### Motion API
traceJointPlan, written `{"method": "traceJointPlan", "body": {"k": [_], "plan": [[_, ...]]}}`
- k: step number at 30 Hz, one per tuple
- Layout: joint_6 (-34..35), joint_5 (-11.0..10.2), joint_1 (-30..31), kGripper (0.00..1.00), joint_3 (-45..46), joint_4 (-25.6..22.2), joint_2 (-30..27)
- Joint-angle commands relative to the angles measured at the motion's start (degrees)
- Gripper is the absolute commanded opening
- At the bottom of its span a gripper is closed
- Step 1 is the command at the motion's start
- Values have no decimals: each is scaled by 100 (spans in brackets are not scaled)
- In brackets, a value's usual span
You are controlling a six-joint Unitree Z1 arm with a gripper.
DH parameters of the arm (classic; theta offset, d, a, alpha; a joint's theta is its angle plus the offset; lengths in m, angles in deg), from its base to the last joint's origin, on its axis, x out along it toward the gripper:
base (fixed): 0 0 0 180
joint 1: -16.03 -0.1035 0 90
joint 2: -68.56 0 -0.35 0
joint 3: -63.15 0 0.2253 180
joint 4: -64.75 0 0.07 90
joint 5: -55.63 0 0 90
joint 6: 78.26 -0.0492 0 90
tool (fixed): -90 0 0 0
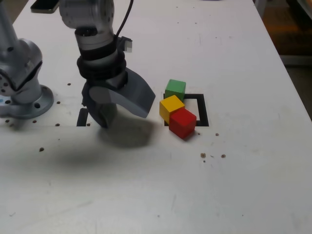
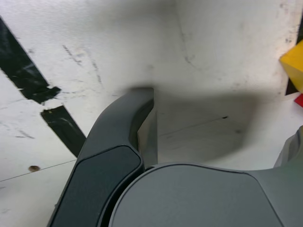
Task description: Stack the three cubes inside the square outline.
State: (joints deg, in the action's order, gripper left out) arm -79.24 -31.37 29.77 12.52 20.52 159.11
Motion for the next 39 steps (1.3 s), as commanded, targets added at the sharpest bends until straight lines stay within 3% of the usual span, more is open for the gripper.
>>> {"method": "traceJointPlan", "body": {"k": [1,9,16,22,27,39], "plan": [[1,44,14,99,344,92,307],[1,128,14,99,593,411,291],[10,156,14,99,467,174,144],[19,163,14,99,-350,-664,171],[19,44,-20,99,-1165,-1368,344],[-53,-813,-405,99,-3099,-3488,738]]}}
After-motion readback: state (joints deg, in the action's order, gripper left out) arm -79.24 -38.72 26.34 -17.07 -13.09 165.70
